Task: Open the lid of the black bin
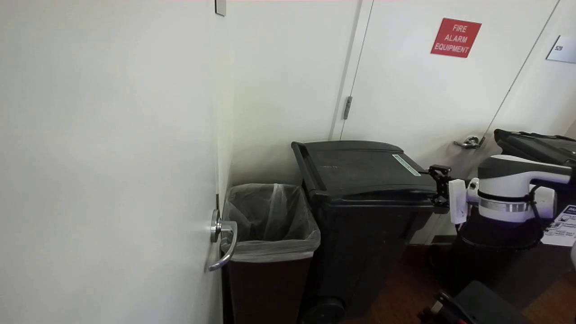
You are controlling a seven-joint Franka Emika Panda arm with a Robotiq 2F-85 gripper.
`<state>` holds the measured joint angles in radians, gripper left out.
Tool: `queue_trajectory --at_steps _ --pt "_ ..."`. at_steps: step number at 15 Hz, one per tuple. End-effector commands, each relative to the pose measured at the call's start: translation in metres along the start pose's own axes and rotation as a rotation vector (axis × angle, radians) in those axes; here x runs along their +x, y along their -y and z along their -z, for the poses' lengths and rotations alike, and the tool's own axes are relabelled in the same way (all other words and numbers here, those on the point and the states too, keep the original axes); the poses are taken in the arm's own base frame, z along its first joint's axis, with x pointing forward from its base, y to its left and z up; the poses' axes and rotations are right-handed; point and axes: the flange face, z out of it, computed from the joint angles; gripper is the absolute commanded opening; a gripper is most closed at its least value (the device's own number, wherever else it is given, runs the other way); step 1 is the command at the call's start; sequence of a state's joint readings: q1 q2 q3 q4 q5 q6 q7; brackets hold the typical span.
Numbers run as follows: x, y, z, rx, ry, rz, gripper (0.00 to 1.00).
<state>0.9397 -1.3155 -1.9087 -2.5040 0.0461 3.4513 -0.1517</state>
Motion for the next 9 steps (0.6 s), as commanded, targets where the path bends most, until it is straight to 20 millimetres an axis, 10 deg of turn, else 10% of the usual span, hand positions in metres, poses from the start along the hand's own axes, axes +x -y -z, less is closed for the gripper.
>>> queue_trajectory --at_steps 1,4,5,9 --pt "0.012 0.004 -0.016 0.011 -0.024 -0.017 1.0" --pt "0.022 0.002 -0.025 -0.002 -0.036 -0.009 1.0" --pt "0.026 0.001 -0.027 -0.005 -0.043 -0.008 0.75" --pt "0.032 -0.003 -0.03 -0.018 -0.048 -0.007 0.5"
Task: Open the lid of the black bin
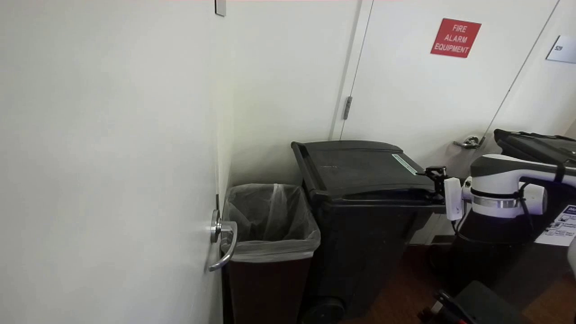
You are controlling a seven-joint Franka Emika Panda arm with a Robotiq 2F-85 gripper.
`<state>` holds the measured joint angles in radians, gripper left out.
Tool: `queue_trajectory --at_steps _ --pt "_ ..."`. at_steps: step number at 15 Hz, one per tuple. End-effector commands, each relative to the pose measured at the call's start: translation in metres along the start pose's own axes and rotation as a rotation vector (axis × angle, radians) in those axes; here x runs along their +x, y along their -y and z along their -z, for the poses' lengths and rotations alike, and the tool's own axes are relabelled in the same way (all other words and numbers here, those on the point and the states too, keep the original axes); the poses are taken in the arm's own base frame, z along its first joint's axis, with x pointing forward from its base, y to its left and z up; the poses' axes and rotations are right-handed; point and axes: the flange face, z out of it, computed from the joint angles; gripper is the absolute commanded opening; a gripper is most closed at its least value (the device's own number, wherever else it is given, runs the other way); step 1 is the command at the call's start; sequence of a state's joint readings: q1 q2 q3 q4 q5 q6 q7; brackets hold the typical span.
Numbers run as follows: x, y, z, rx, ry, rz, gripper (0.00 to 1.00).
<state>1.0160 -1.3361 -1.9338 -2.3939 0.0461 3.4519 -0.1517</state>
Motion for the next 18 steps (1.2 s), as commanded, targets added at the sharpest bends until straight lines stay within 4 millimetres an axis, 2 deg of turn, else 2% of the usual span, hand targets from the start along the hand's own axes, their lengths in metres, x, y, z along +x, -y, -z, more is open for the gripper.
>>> queue_trajectory --at_steps 1,7,9,11,15,18 --pt "0.01 0.002 -0.006 -0.005 -0.017 -0.008 0.44" --pt "0.015 0.001 0.016 -0.014 -0.042 -0.013 0.01" --pt "0.008 0.008 0.029 0.0 -0.044 -0.011 0.05" --pt "0.002 0.023 0.045 0.02 -0.04 0.011 0.04" --pt "-0.021 0.069 0.078 0.067 -0.029 0.093 0.03" --pt "-0.038 0.113 0.1 0.107 -0.026 0.187 0.02"
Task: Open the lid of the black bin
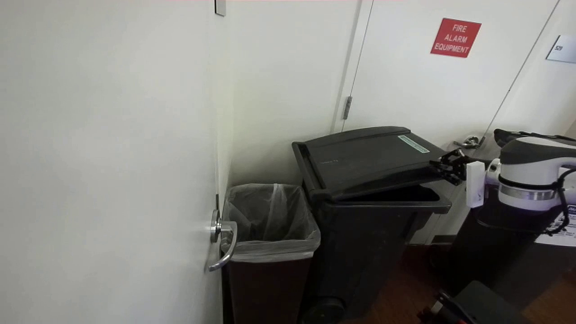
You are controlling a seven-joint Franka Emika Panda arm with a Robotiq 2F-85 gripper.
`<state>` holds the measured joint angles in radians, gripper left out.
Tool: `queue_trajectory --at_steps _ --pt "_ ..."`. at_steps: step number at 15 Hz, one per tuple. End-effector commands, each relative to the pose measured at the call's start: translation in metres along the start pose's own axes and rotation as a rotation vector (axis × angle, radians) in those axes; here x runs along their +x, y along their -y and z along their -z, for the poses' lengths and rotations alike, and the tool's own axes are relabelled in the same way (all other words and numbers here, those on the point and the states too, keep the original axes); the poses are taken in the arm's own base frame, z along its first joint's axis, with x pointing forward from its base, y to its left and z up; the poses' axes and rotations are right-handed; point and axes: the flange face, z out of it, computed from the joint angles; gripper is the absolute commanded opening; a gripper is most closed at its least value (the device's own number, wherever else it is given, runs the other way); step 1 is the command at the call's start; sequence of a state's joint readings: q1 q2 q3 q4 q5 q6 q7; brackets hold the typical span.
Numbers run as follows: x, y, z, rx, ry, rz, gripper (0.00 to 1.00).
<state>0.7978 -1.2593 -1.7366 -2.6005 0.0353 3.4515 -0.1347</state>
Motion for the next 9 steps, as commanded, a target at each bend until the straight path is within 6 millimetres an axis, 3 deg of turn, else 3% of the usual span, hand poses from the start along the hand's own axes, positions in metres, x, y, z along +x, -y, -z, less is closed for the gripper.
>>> queue_trajectory --at_steps 1,4,9 --pt "-0.023 0.064 0.03 0.016 0.005 0.135 0.03" --pt "-0.045 0.113 0.042 0.032 0.017 0.237 0.01" --pt "-0.072 0.18 0.042 0.013 0.02 0.381 0.01"
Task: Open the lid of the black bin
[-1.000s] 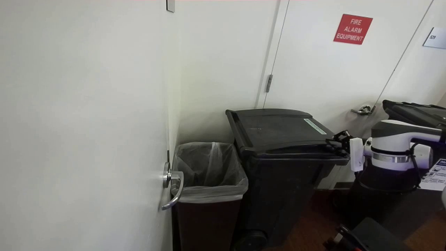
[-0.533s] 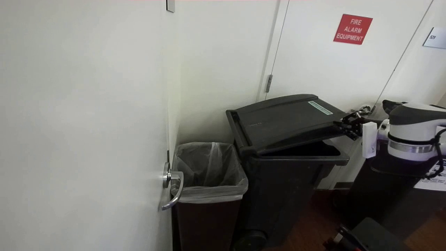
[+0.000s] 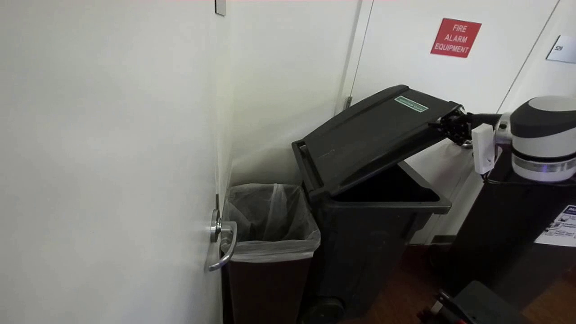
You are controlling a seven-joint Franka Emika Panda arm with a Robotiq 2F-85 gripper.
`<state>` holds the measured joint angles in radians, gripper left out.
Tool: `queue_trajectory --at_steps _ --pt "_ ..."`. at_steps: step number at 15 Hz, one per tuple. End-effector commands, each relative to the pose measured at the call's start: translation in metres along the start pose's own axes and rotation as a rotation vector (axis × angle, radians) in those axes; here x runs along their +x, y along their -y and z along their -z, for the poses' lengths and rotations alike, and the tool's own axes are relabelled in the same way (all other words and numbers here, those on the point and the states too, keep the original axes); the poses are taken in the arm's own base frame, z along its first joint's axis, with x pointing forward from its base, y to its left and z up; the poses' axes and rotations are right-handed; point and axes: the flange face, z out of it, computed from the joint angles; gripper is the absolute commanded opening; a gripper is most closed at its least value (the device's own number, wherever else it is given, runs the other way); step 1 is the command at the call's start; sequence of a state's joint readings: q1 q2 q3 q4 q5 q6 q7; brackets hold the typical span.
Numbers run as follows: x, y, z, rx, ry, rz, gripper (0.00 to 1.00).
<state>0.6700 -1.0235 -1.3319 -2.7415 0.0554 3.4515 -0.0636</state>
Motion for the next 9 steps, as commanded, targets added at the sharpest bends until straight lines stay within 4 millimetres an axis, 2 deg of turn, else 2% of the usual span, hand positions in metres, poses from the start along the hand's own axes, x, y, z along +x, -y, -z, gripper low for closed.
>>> queue_trajectory --at_steps 1,2,4,8,9 --pt "-0.016 0.042 0.001 -0.059 0.012 0.073 0.01" --pt "-0.002 0.025 0.0 -0.02 0.004 0.048 0.05" --pt "-0.004 0.038 -0.001 -0.042 0.003 0.072 0.05" --pt "-0.004 0.037 -0.001 -0.057 0.001 0.075 0.05" --pt "-0.004 0.037 -0.001 -0.057 0.001 0.075 0.01"
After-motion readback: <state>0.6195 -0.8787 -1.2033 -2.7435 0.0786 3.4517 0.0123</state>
